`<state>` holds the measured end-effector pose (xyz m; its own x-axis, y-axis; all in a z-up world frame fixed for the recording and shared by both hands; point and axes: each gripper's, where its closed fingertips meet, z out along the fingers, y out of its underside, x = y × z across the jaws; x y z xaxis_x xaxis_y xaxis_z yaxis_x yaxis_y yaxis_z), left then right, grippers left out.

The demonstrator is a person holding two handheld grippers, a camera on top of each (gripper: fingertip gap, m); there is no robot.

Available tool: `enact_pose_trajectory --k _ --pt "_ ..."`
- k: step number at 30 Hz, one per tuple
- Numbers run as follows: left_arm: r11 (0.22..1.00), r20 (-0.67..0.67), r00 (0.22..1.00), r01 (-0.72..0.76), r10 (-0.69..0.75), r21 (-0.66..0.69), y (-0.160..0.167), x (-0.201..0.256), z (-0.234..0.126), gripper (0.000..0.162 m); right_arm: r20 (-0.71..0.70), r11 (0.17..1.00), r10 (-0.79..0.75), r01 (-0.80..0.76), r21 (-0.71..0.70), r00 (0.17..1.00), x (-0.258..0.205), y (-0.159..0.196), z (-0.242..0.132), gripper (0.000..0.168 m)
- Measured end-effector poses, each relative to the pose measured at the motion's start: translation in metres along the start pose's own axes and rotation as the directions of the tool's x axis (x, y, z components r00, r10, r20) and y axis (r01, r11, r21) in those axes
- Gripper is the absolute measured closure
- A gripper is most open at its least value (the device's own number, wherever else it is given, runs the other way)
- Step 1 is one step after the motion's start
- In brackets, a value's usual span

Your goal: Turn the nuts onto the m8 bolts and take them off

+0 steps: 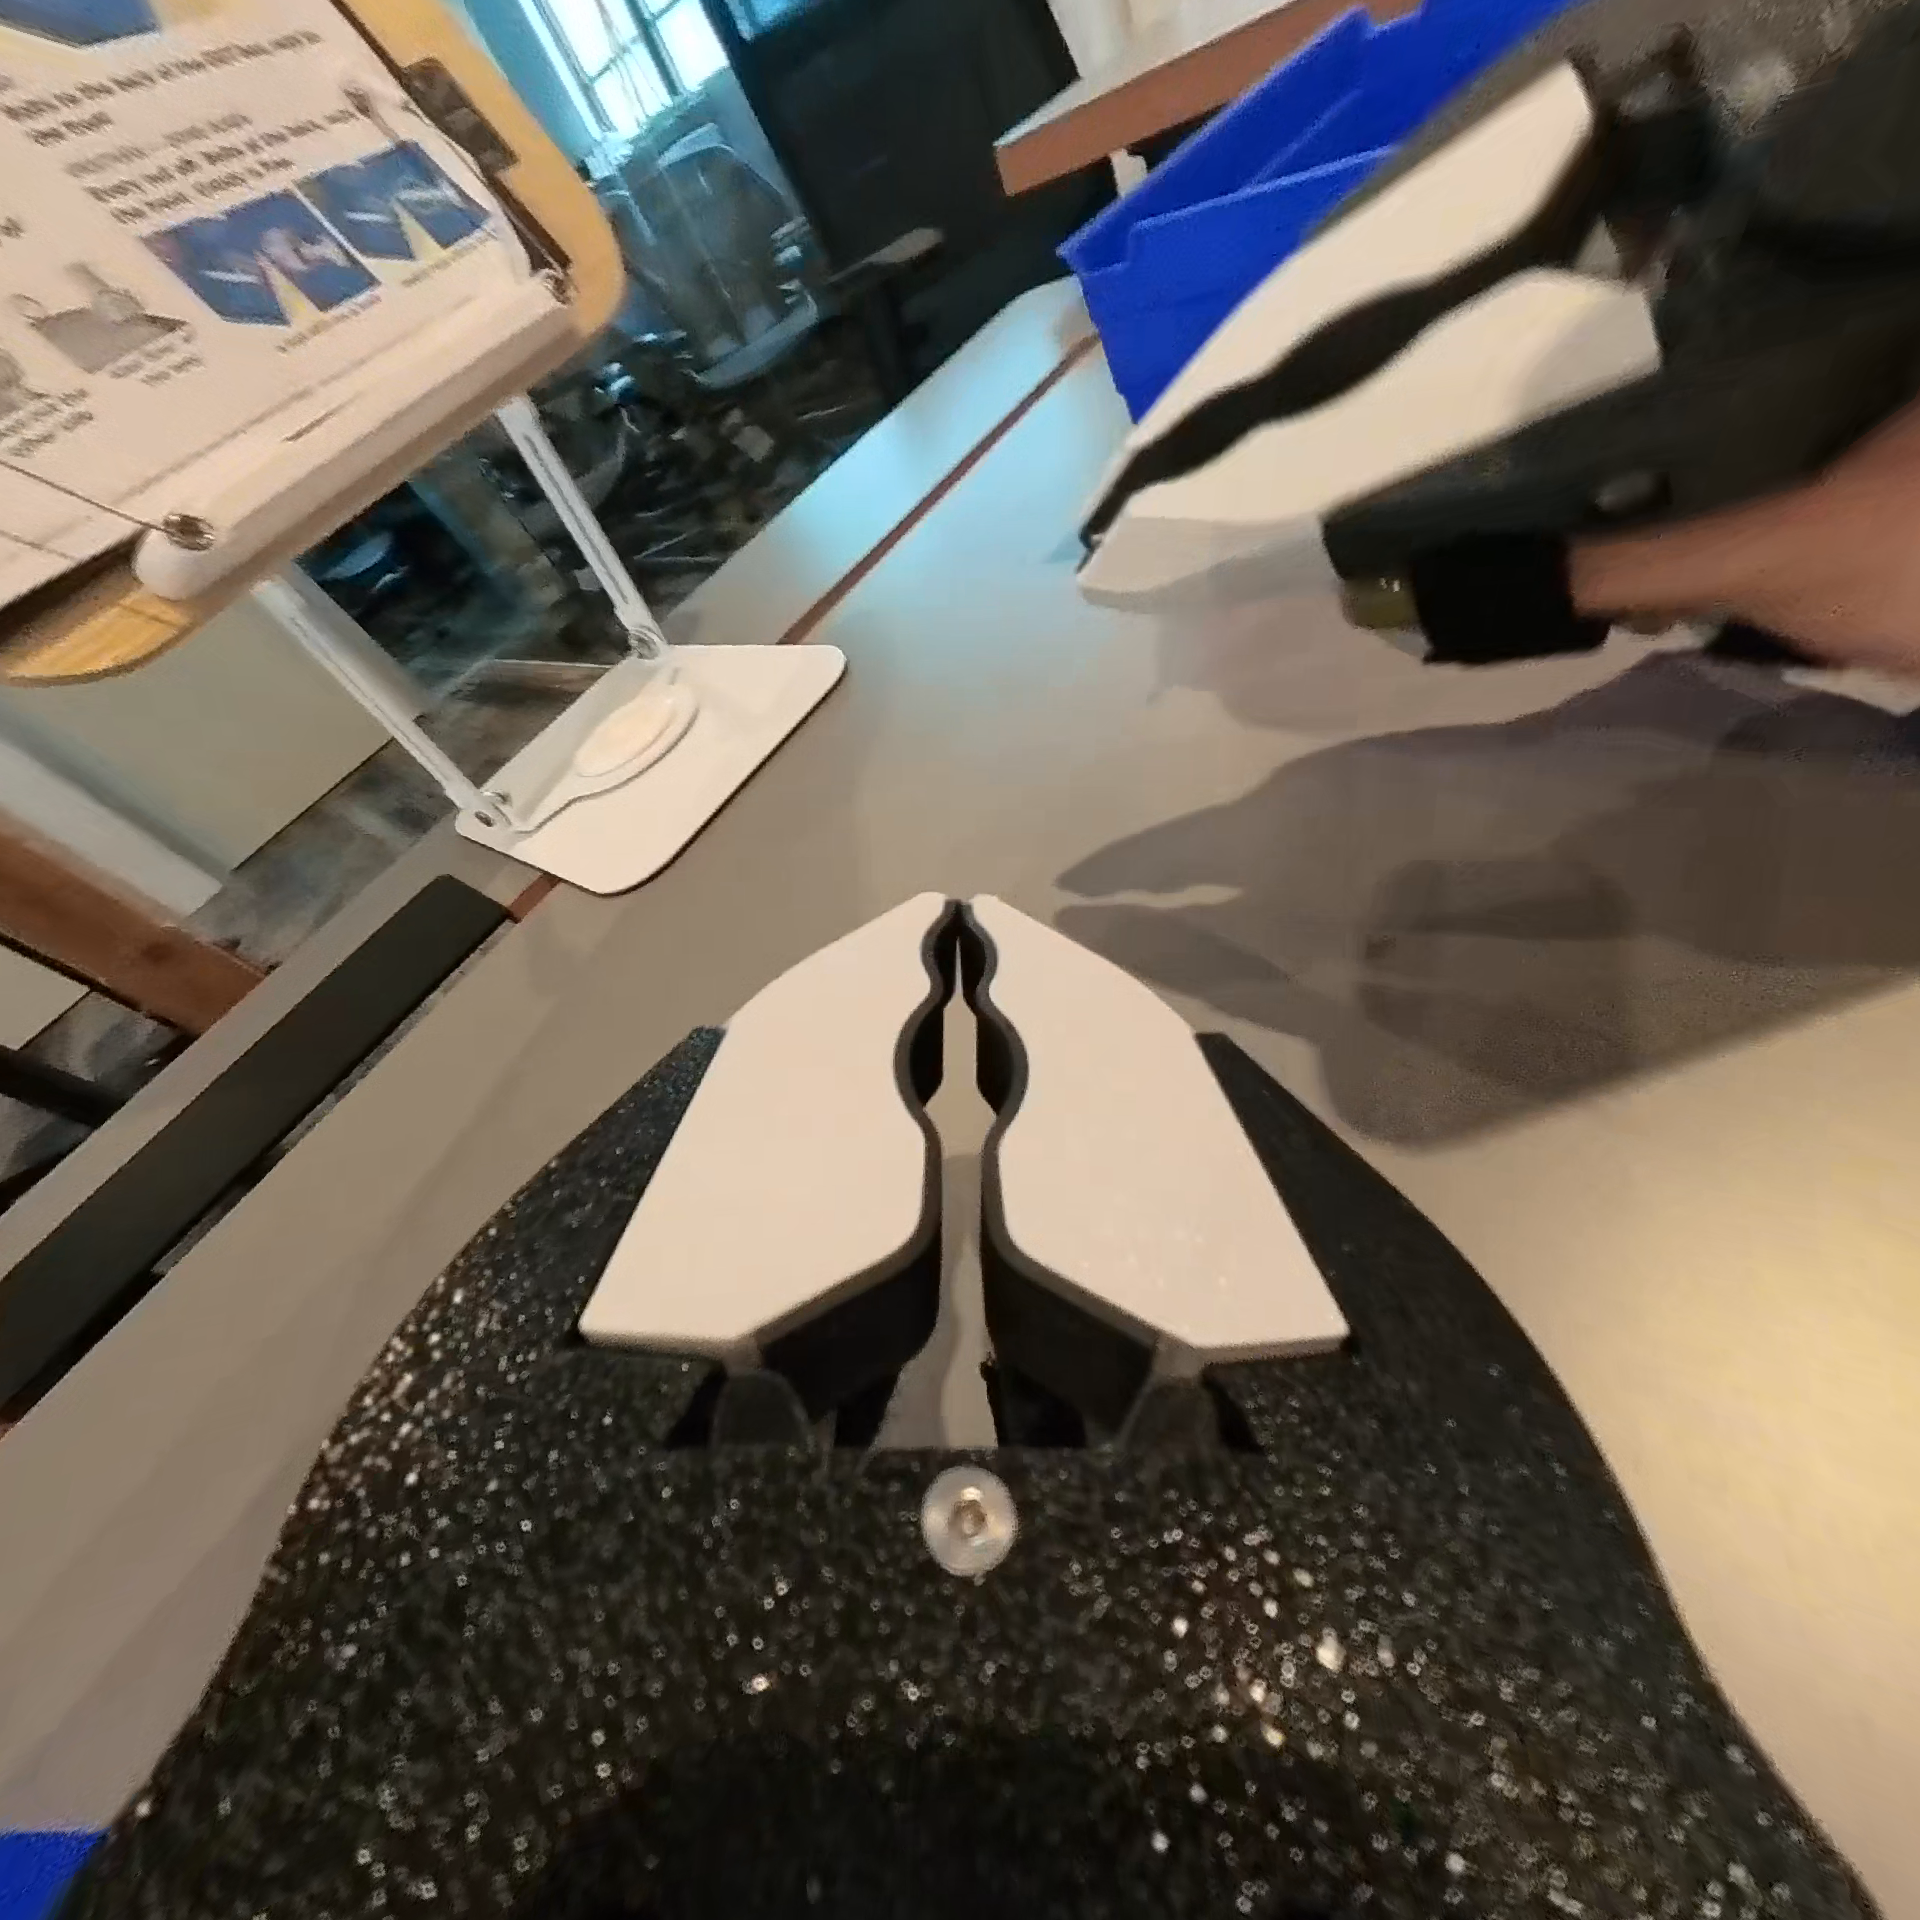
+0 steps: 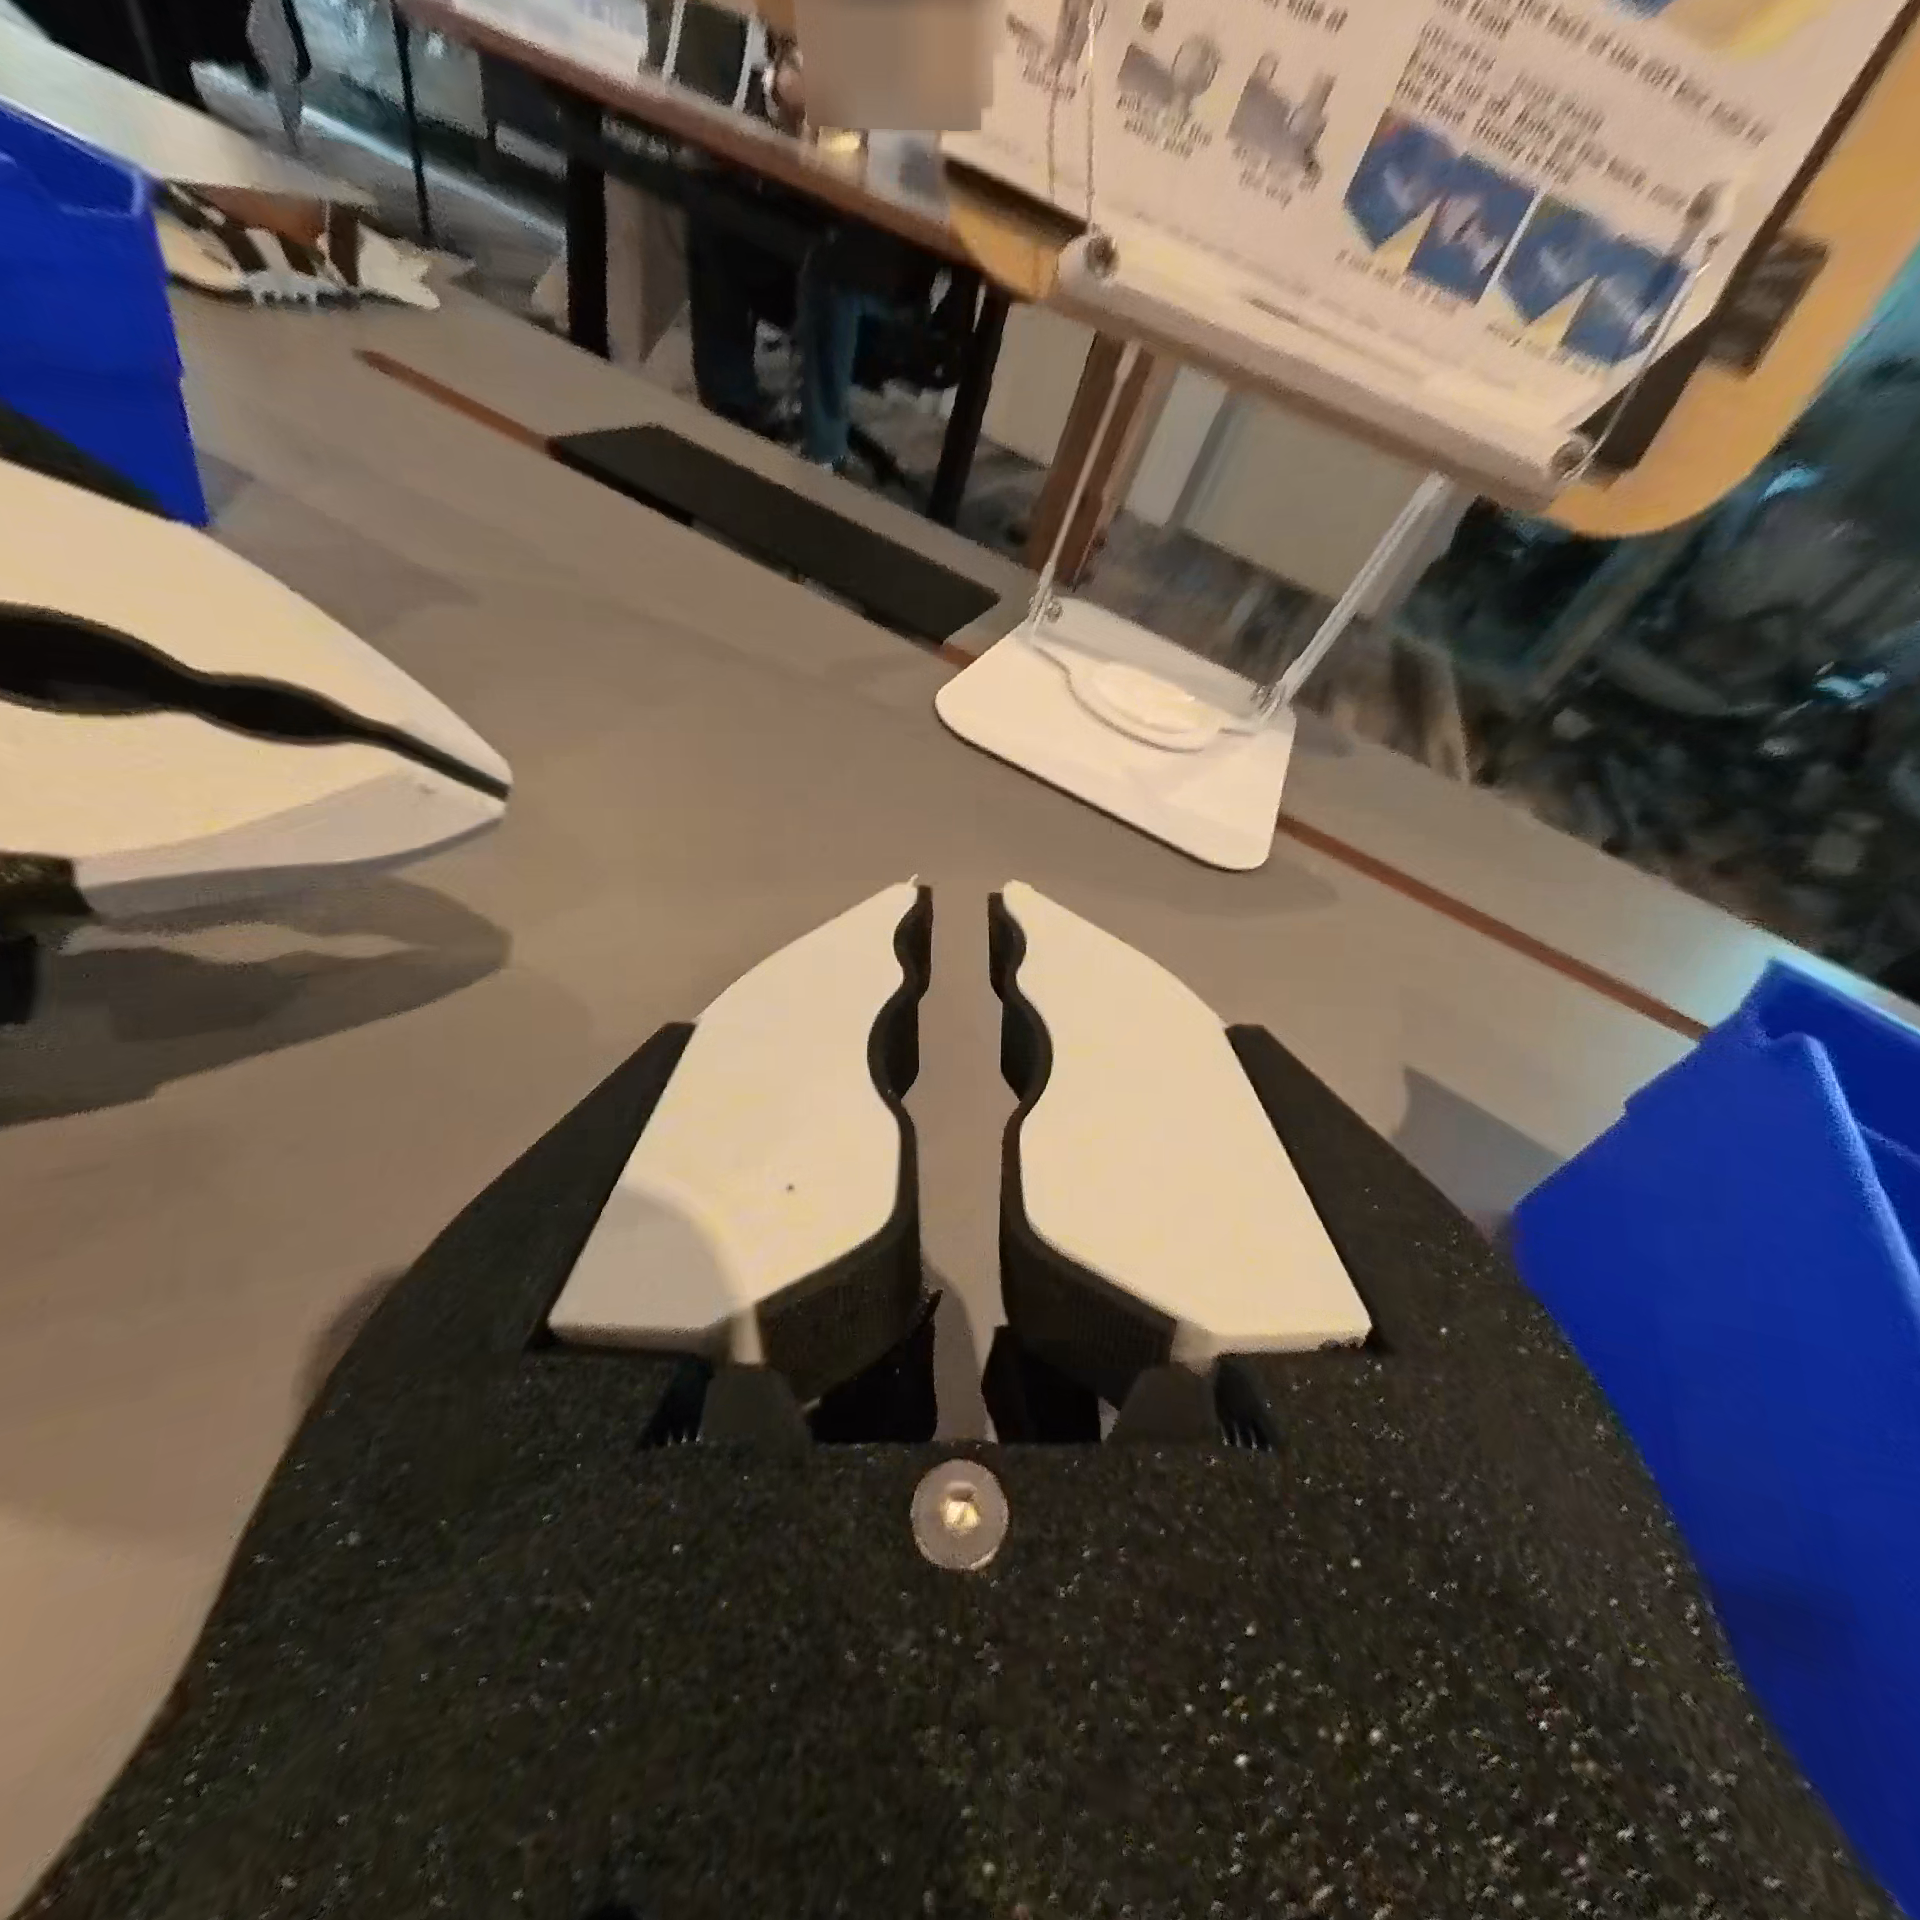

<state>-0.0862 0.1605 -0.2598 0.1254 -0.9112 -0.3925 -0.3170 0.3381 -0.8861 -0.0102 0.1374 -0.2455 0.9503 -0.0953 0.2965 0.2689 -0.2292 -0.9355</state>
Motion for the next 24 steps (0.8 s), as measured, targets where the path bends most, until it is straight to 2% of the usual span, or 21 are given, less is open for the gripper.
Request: enact_pose_trajectory --k 2,3,5,11,14,17,18,20,22,24 --pt "1.0 -0.006 1.0 -0.004 0.004 0.016 -0.003 0.001 -0.001 0.162 0.015 0.999 0.002 -0.002 0.041 1.0 -0.006 0.002 0.0 0.158" --pt "0.999 -0.044 0.999 -0.016 0.018 0.029 -0.004 0.006 -0.003 0.162 0.054 0.997 -0.015 0.011 0.074 0.998 -0.013 0.003 -0.001 0.158" --pt "0.999 -0.116 0.993 -0.022 0.027 0.043 -0.007 0.016 -0.006 0.162 0.026 0.993 -0.058 0.055 0.106 0.998 -0.012 0.002 -0.002 0.157" --pt "0.998 -0.055 0.998 -0.002 0.005 0.057 -0.023 -0.002 -0.022 0.162 0.002 0.983 -0.071 0.07 0.167 0.997 -0.008 -0.003 -0.007 0.156" --pt "0.998 -0.102 0.994 0.047 -0.043 0.037 -0.062 -0.003 -0.055 0.142 0.007 0.983 -0.068 0.066 0.172 0.998 -0.008 -0.004 -0.007 0.157" --pt "0.995 0.082 0.993 0.082 -0.086 0.051 -0.082 -0.026 -0.099 0.121 0.016 0.982 -0.06 0.056 0.179 0.998 -0.008 -0.004 -0.008 0.157" --pt "0.996 0.144 0.986 0.086 -0.089 0.023 -0.078 -0.035 -0.112 0.113 0.019 0.982 -0.059 0.055 0.18 0.998 -0.009 -0.004 -0.008 0.157" --pt "0.982 0.277 0.957 0.132 -0.09 -0.137 -0.05 -0.063 -0.133 0.097 0.026 0.982 -0.065 0.059 0.18 0.998 -0.01 -0.004 -0.008 0.158" --pt "0.917 0.382 0.916 0.252 -0.123 -0.309 -0.011 -0.09 -0.153 0.07 0.036 0.981 -0.072 0.064 0.183 0.997 -0.012 -0.005 -0.007 0.158" --pt "0.864 0.338 0.908 0.365 -0.248 -0.348 0.012 -0.093 -0.161 0.064 0.04 0.981 -0.075 0.066 0.184 0.996 -0.014 -0.005 -0.007 0.158"
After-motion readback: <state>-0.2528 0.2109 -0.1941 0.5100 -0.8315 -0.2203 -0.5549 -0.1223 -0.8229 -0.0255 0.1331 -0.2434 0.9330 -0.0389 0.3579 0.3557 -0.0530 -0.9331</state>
